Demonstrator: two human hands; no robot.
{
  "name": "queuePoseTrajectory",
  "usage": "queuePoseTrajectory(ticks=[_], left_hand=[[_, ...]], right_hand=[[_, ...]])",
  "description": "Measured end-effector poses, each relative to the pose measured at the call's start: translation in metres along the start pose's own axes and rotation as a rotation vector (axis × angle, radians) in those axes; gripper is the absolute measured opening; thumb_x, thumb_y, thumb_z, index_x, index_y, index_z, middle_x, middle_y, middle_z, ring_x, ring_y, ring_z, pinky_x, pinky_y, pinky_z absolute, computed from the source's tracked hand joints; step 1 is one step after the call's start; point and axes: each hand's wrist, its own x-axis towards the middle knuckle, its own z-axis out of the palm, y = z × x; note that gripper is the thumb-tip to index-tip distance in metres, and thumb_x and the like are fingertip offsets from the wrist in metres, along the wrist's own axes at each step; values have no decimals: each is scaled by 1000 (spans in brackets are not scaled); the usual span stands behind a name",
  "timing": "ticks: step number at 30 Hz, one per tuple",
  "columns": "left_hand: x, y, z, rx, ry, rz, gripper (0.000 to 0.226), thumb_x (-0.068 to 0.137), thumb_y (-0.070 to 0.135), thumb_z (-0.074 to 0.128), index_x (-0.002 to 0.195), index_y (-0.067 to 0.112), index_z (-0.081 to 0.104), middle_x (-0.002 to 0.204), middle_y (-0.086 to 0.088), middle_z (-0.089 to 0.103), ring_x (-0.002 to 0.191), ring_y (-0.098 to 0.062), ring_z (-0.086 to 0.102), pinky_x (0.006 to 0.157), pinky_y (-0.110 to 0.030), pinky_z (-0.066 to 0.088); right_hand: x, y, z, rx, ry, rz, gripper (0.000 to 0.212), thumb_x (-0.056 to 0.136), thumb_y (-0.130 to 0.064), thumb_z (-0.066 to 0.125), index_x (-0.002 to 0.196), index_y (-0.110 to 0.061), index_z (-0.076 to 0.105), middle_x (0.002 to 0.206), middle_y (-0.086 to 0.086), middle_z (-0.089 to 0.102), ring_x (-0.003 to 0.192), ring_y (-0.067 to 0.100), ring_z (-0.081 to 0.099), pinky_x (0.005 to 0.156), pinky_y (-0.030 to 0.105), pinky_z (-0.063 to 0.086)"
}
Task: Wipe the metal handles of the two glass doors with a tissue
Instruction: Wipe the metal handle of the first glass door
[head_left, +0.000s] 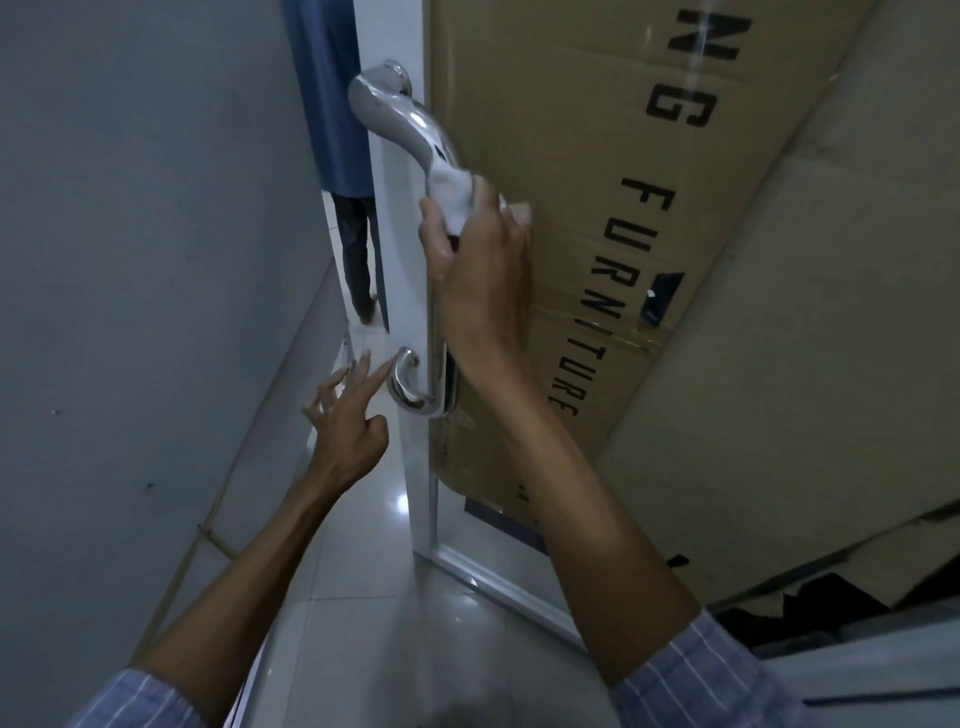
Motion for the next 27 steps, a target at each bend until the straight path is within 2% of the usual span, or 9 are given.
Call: queuePoseTrajectory(ticks=[3,5,7,10,14,17,20,24,27], left_hand=[[-12,-7,-6,-5,3,-55,88,71,15,40,155,40,45,172,2,25,153,-19,19,111,-37,8],[-20,-9,-6,-4,-3,-79,86,71,16,39,155,39,45,172,2,24,151,-20,19,111,-39,9],[-26,-5,-5,-13,-1,-102,85,72,16,39,154,37,45,173,1,23,147,-22,20,110,-38,9],[-33,1,-1,-42,3,-162,82,73,17,39,153,33,47,172,1,23,143,-27,24,109,-39,11],[-41,7,3,-73,-12,-185,79,75,15,45,152,30,48,171,-2,26,145,-33,24,118,-54,12],[-47,9,5,-69,-17,-198,80,73,18,42,152,29,48,170,-2,28,147,-32,23,119,-57,12],[-50,10,7,-71,-7,-194,79,72,17,43,149,29,51,167,-3,32,144,-31,26,117,-55,14],[-51,10,13,-78,-17,-189,72,78,6,54,147,28,53,164,-2,35,143,-31,29,114,-47,14],[-50,5,15,-88,-16,-175,67,78,11,53,143,29,55,160,-1,39,143,-30,31,111,-43,12]], right_hand=[[-32,22,9,124,-82,152,22,99,-33,67,110,-13,65,87,-20,44,91,21,59,68,40,60],[-49,37,15,207,-89,228,19,95,-32,72,101,-15,66,85,-11,53,85,17,59,67,38,59],[-56,46,21,260,-80,278,19,93,-32,74,95,-15,66,87,-1,60,78,10,57,64,27,55],[-64,54,26,262,-81,300,19,93,-31,75,96,-14,66,87,-1,60,76,7,56,64,14,46],[-96,71,34,242,-108,319,21,94,-31,74,104,-14,68,92,-5,59,81,9,58,69,15,50],[-127,87,40,230,-138,381,19,95,-32,73,104,-16,69,94,-5,61,84,9,59,70,17,52],[-159,111,52,172,-200,501,13,94,-32,72,90,-20,67,83,-9,59,82,12,60,70,23,53],[-218,149,56,147,-449,712,33,99,-29,67,66,-24,65,61,-9,58,57,7,53,57,29,46],[-251,154,49,214,-444,848,17,99,-26,66,94,-21,81,80,-11,74,71,2,68,68,24,57]])
